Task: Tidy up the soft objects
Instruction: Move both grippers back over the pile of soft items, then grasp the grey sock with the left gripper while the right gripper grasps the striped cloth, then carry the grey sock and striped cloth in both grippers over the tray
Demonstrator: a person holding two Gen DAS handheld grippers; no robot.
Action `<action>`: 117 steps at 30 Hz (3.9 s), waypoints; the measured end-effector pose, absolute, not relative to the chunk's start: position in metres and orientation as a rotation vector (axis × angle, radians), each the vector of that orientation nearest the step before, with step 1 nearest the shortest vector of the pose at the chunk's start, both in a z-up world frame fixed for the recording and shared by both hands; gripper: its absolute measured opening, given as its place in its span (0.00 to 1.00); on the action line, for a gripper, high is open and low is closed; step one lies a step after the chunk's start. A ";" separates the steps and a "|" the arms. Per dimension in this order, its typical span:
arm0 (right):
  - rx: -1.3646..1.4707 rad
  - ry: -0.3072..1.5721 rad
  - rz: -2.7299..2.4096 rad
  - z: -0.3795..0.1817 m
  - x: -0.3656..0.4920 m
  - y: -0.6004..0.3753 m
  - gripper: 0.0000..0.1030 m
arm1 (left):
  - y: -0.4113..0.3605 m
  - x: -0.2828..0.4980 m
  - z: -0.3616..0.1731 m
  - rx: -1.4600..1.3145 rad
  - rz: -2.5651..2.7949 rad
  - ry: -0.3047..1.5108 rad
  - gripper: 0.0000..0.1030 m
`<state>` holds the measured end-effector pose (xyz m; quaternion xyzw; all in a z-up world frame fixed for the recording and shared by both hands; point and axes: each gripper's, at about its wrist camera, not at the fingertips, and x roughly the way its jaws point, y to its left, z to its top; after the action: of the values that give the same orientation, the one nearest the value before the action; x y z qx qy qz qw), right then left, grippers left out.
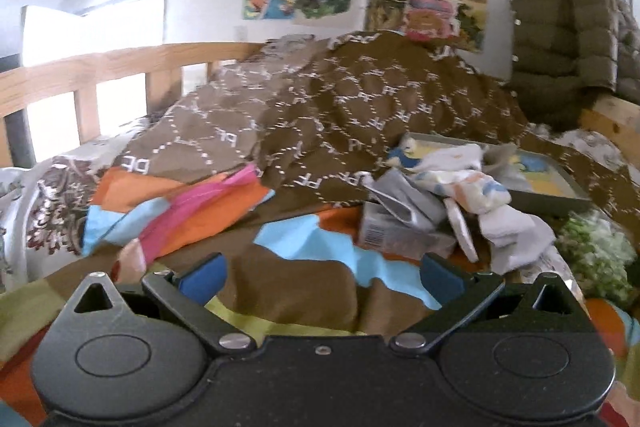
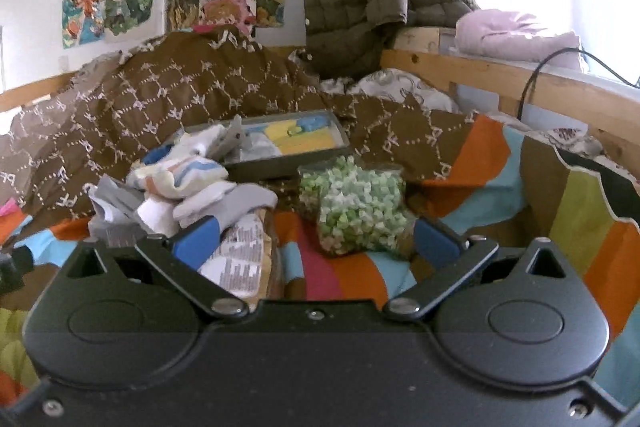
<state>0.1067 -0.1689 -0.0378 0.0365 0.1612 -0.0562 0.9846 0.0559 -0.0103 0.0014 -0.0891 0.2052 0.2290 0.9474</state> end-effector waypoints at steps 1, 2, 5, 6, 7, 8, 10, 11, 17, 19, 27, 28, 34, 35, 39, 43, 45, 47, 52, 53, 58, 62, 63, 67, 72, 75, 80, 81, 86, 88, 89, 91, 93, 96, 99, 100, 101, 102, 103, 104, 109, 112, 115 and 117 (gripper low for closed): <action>0.075 0.336 -0.119 -0.039 0.108 -0.166 1.00 | -0.010 0.055 0.002 -0.185 0.475 0.419 0.99; 0.079 0.342 -0.118 -0.040 0.107 -0.165 1.00 | -0.010 0.056 0.002 -0.187 0.480 0.420 0.99; 0.085 0.347 -0.102 -0.043 0.107 -0.161 1.00 | -0.011 0.056 0.002 -0.188 0.484 0.428 0.99; 0.086 0.341 -0.100 -0.044 0.108 -0.159 0.99 | -0.011 0.057 0.001 -0.188 0.494 0.430 0.99; 0.088 0.335 -0.101 -0.045 0.109 -0.158 1.00 | -0.012 0.058 0.001 -0.187 0.503 0.432 0.99; 0.092 0.330 -0.103 -0.045 0.110 -0.158 0.99 | -0.012 0.058 0.000 -0.189 0.516 0.433 0.99; 0.111 0.316 -0.114 -0.046 0.110 -0.158 0.99 | -0.011 0.059 0.000 -0.205 0.544 0.434 0.99; 0.122 0.311 -0.118 -0.046 0.109 -0.160 1.00 | -0.010 0.059 0.000 -0.212 0.554 0.435 0.99; 0.110 0.321 -0.128 -0.051 0.113 -0.154 1.00 | -0.013 0.059 -0.001 -0.162 0.595 0.418 0.99; 0.095 0.329 -0.123 -0.054 0.115 -0.151 1.00 | -0.014 0.060 -0.001 -0.151 0.585 0.417 0.99; 0.093 0.337 -0.104 -0.059 0.124 -0.144 1.00 | -0.011 0.061 -0.004 -0.145 0.574 0.426 0.99; 0.095 0.337 -0.100 -0.060 0.124 -0.144 0.99 | -0.009 0.061 -0.004 -0.156 0.571 0.428 0.99; 0.096 0.331 -0.072 -0.063 0.134 -0.142 0.99 | -0.003 0.069 -0.008 -0.172 0.555 0.453 0.99; 0.092 0.328 -0.067 -0.064 0.136 -0.141 0.99 | -0.002 0.070 -0.009 -0.171 0.551 0.456 0.99; 0.076 0.321 -0.043 -0.064 0.146 -0.137 0.99 | 0.005 0.077 -0.009 -0.197 0.526 0.455 0.99; 0.073 0.341 -0.004 -0.064 0.159 -0.135 0.99 | 0.010 0.086 -0.008 -0.209 0.515 0.439 0.99; 0.075 0.334 0.011 -0.064 0.166 -0.134 0.99 | 0.012 0.092 -0.009 -0.203 0.511 0.436 0.99; 0.071 0.323 0.017 -0.064 0.173 -0.131 0.99 | 0.014 0.098 -0.009 -0.203 0.504 0.431 0.99; 0.045 0.318 0.068 -0.064 0.193 -0.120 0.99 | 0.022 0.111 -0.006 -0.202 0.480 0.406 0.99; 0.039 0.307 0.073 -0.064 0.196 -0.118 0.99 | 0.026 0.114 -0.005 -0.204 0.471 0.396 0.99; 0.043 0.244 0.067 -0.055 0.215 -0.116 0.99 | 0.038 0.132 -0.005 -0.185 0.383 0.408 0.99; 0.033 0.225 0.119 -0.045 0.246 -0.117 0.99 | 0.058 0.154 -0.009 -0.185 0.253 0.469 0.99; 0.027 0.221 0.142 -0.043 0.254 -0.116 0.99 | 0.064 0.160 -0.009 -0.192 0.239 0.473 0.99; -0.035 0.217 0.256 -0.031 0.290 -0.111 0.99 | 0.084 0.184 -0.009 -0.241 0.185 0.472 0.99; -0.061 0.304 0.408 -0.021 0.341 -0.100 0.99 | 0.096 0.222 -0.021 -0.247 0.052 0.511 0.99; -0.055 0.379 0.504 -0.021 0.365 -0.094 0.99 | 0.102 0.240 -0.029 -0.234 -0.011 0.526 0.99; -0.074 0.460 0.556 -0.023 0.395 -0.086 0.99 | 0.113 0.259 -0.040 -0.273 -0.072 0.544 0.97; -0.081 0.471 0.561 -0.024 0.400 -0.085 0.99 | 0.115 0.260 -0.042 -0.285 -0.078 0.547 0.95; -0.116 0.500 0.578 -0.034 0.408 -0.072 0.86 | 0.118 0.265 -0.048 -0.309 -0.118 0.568 0.73; -0.117 0.513 0.584 -0.038 0.407 -0.070 0.75 | 0.116 0.265 -0.050 -0.310 -0.137 0.570 0.67; -0.119 0.517 0.588 -0.040 0.407 -0.068 0.68 | 0.114 0.265 -0.050 -0.306 -0.146 0.569 0.62; -0.121 0.520 0.593 -0.045 0.403 -0.062 0.62 | 0.111 0.264 -0.050 -0.293 -0.146 0.571 0.55; -0.122 0.523 0.594 -0.048 0.402 -0.059 0.48 | 0.108 0.264 -0.049 -0.287 -0.151 0.574 0.47; -0.125 0.528 0.596 -0.049 0.398 -0.056 0.29 | 0.105 0.263 -0.048 -0.282 -0.150 0.566 0.39; -0.125 0.532 0.598 -0.050 0.395 -0.055 0.10 | 0.105 0.263 -0.045 -0.288 -0.150 0.561 0.29; -0.125 0.526 0.595 -0.049 0.394 -0.056 0.08 | 0.105 0.263 -0.044 -0.291 -0.152 0.561 0.24; -0.121 0.515 0.591 -0.048 0.392 -0.057 0.04 | 0.105 0.264 -0.043 -0.294 -0.155 0.561 0.16; -0.116 0.505 0.587 -0.046 0.390 -0.059 0.03 | 0.106 0.264 -0.041 -0.292 -0.158 0.560 0.14; -0.113 0.495 0.585 -0.044 0.389 -0.061 0.02 | 0.105 0.264 -0.039 -0.292 -0.160 0.556 0.09; -0.114 0.482 0.581 -0.041 0.386 -0.063 0.00 | 0.105 0.264 -0.037 -0.287 -0.155 0.549 0.04; -0.146 0.453 0.575 -0.026 0.379 -0.066 0.00 | 0.110 0.264 -0.025 -0.313 -0.140 0.516 0.01; -0.160 0.433 0.573 -0.021 0.376 -0.066 0.00 | 0.112 0.265 -0.023 -0.313 -0.127 0.513 0.00; -0.171 0.398 0.560 -0.013 0.370 -0.067 0.00 | 0.117 0.263 -0.018 -0.323 -0.116 0.499 0.00; -0.174 0.374 0.566 -0.004 0.365 -0.068 0.00 | 0.120 0.261 -0.014 -0.330 -0.115 0.486 0.00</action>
<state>0.3647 -0.0679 -0.0041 -0.0853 0.1831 0.2773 0.9393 0.2611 0.1202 -0.0141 -0.1625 0.2392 -0.0566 0.9556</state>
